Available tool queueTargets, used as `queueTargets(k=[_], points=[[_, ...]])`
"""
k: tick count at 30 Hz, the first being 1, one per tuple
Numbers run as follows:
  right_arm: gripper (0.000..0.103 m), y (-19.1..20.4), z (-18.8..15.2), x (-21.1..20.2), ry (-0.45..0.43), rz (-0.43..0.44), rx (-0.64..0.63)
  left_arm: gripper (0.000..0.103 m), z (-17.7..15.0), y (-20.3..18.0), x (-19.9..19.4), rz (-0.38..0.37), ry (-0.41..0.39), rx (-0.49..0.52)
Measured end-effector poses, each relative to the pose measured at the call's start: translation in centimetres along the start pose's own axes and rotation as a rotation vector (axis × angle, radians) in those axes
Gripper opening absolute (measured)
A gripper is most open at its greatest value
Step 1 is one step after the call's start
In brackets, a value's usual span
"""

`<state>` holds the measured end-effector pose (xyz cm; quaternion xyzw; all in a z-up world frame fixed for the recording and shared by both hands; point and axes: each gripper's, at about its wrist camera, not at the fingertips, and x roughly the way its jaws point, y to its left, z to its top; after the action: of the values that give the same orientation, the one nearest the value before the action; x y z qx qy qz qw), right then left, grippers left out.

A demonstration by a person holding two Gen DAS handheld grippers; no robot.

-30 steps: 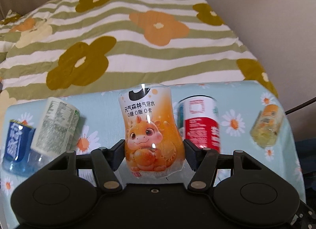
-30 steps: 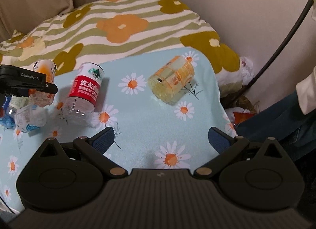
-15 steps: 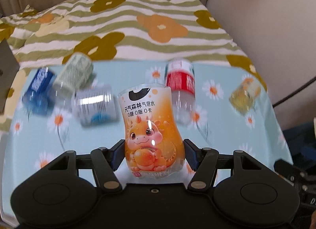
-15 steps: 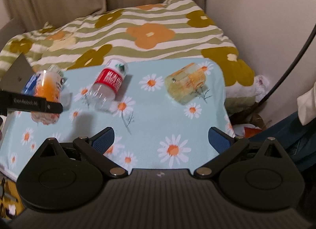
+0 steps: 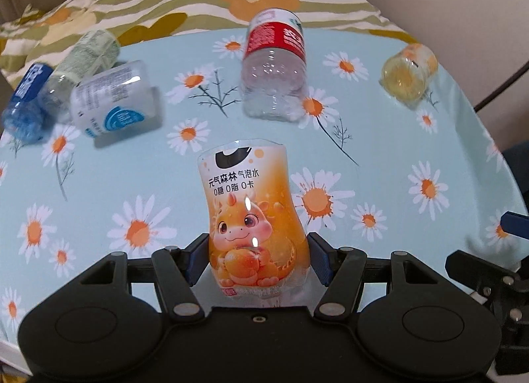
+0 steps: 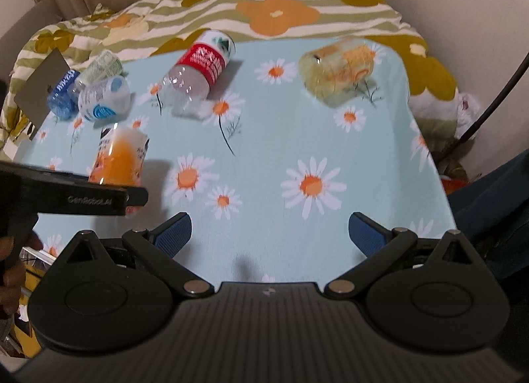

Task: Flip cup upright
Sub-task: 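Lift the cup with the left gripper, set it down and open, then close the right gripper on the cup rim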

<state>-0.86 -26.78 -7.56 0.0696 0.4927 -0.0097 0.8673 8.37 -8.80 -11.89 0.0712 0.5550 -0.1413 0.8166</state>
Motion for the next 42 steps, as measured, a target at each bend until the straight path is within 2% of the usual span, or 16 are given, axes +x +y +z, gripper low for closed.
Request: queueTargets(k=[8,9,11,12,18,20,24,27,34,38,42], points=[[0.103,0.5,0.5,0.9,0.013,-0.006,0.029,0.068,0.5,-0.2,1.2,-0.012,0.005,0.040],[0.103,0.6,0.6,0.8,0.011,-0.007,0.028,0.069,0.5,-0.3,1.3,-0.010,0.006,0.045],[0.103,0.7,0.8,0.8,0.008,-0.007,0.029,0.083,0.5,-0.3,1.3,-0.001,0.007,0.054],[0.103,0.7,0.9,0.7,0.006,-0.006,0.030,0.086,0.6,-0.3,1.3,0.002,0.004,0.056],[0.103,0.5,1.8,0.7,-0.004,-0.019,0.044,0.089,0.8,-0.3,1.3,0.023,0.006,0.079],[0.103,0.5,2.2,0.4,-0.009,-0.024,0.046,0.096,0.9,-0.3,1.0,0.024,0.003,0.079],[0.103,0.8,3.5,-0.6,-0.026,-0.031,0.045,0.099,0.9,0.0,-0.2,0.009,-0.015,0.066],[0.103,0.9,4.8,-1.2,-0.020,0.003,0.059,0.100,0.8,0.4,-1.5,-0.003,-0.024,0.045],[0.103,2.8,8.2,-0.2,0.067,0.119,0.074,0.103,-0.6,2.9,-5.2,0.034,-0.080,0.011],[0.103,4.8,9.7,2.3,0.147,0.182,0.082,0.103,-1.5,5.5,-6.2,0.028,-0.089,-0.041],[0.103,6.6,10.6,5.7,0.246,0.238,0.143,0.103,-2.5,8.1,-6.7,0.041,-0.091,-0.088]])
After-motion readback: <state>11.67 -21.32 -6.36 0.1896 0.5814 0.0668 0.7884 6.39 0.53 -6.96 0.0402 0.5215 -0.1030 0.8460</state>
